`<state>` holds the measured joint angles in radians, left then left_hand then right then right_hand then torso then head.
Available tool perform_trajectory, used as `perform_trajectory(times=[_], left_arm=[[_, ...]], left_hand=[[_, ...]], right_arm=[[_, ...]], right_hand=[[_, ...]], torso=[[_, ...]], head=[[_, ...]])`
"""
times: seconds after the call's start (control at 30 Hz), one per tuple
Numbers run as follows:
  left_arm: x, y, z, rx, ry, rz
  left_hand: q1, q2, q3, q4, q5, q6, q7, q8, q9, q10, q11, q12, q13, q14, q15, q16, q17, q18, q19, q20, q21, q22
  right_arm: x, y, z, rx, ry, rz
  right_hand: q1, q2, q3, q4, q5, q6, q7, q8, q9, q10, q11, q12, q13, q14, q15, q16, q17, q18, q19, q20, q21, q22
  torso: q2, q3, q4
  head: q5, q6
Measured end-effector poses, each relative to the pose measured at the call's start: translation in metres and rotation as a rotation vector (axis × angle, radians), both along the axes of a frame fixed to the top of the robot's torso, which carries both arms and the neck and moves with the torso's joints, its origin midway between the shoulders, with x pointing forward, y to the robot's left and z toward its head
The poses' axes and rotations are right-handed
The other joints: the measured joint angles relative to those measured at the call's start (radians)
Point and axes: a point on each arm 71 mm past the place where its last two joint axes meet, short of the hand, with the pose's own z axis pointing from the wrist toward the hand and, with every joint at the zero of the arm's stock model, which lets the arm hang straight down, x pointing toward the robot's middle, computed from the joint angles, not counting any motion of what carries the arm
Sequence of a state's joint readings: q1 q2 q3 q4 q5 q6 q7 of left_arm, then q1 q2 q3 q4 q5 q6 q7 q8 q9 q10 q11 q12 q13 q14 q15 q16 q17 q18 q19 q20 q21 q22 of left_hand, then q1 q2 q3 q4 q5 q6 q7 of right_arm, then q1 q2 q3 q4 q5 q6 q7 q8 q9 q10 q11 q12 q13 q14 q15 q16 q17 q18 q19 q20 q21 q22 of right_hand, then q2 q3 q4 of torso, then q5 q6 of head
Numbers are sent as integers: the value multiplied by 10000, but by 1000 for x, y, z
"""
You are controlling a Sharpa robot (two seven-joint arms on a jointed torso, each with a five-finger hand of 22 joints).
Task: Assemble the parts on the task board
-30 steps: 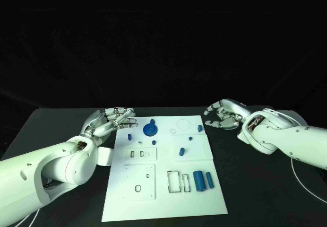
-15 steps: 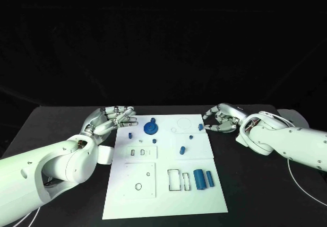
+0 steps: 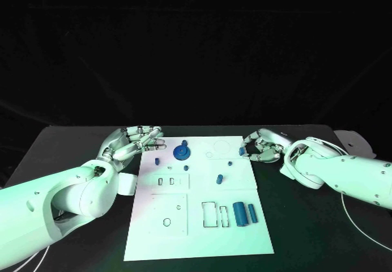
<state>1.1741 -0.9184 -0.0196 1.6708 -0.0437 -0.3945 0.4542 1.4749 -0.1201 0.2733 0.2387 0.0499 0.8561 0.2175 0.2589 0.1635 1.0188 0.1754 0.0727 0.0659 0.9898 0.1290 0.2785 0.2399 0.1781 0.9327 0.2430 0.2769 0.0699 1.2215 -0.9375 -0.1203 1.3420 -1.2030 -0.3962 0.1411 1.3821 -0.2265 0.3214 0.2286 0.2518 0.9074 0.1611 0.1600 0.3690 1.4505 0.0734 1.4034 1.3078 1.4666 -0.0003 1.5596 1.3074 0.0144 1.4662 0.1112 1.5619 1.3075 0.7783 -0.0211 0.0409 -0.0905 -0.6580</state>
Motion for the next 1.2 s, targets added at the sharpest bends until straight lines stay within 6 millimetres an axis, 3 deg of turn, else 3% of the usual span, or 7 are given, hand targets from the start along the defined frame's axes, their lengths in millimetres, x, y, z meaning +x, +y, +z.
perform_trajectory(times=[0.63, 0.83, 1.0, 1.2], left_arm=[[0, 0, 0, 5, 5, 6], [0, 1, 0, 9, 11, 10], [0, 1, 0, 12, 17, 11], [0, 1, 0, 15, 26, 10]], left_hand=[[0, 0, 43, -43, 0, 0, 0, 0, -11, 0, 0, 0, 0, 0, 0, -49, 25, 0, 0, 0, 0, 0], [0, 0, 43, -43, 0, 0, 0, 0, -11, 0, 0, 0, 0, 0, 0, -49, 24, 0, 0, 0, 0, 1], [0, 0, 43, -43, 0, 0, 0, 0, -10, 0, 0, 0, 0, 0, 0, -49, 24, 0, 0, 0, 0, 1], [0, 0, 43, -43, 0, 0, 0, 0, -10, 0, 0, 0, 0, 0, 0, -49, 23, 0, 0, 0, 0, 1]], right_arm=[[3, 9, -2, 95, 31, 107], [3, 11, -2, 132, 13, 93], [4, 11, -2, 144, -30, 38], [4, 10, -2, 122, -78, -49]], right_hand=[[128, 134, 102, 47, -64, 150, 28, 1, 44, 37, 36, 80, -2, 0, 0, 0, 8, 1, 0, 0, 30, -2], [134, 271, 237, 54, -64, 455, -56, 163, 107, 93, -21, 195, -2, 0, 0, 0, 7, 1, 0, 0, 45, -2], [191, 413, 348, -40, -64, 835, -228, 436, 236, 163, -91, 250, -3, 0, 0, 0, 6, 1, 0, 0, 45, -2], [195, 410, 377, -70, -65, 899, -293, 525, 291, 163, -163, 275, -3, 0, -75, 0, 6, -1, 1, -77, 45, 6]], torso=[[0, 8, -7], [0, 7, -6], [0, 7, -7], [0, 11, -7]], head=[[-1, -48], [-3, -40], [2, -38], [-7, -61]])
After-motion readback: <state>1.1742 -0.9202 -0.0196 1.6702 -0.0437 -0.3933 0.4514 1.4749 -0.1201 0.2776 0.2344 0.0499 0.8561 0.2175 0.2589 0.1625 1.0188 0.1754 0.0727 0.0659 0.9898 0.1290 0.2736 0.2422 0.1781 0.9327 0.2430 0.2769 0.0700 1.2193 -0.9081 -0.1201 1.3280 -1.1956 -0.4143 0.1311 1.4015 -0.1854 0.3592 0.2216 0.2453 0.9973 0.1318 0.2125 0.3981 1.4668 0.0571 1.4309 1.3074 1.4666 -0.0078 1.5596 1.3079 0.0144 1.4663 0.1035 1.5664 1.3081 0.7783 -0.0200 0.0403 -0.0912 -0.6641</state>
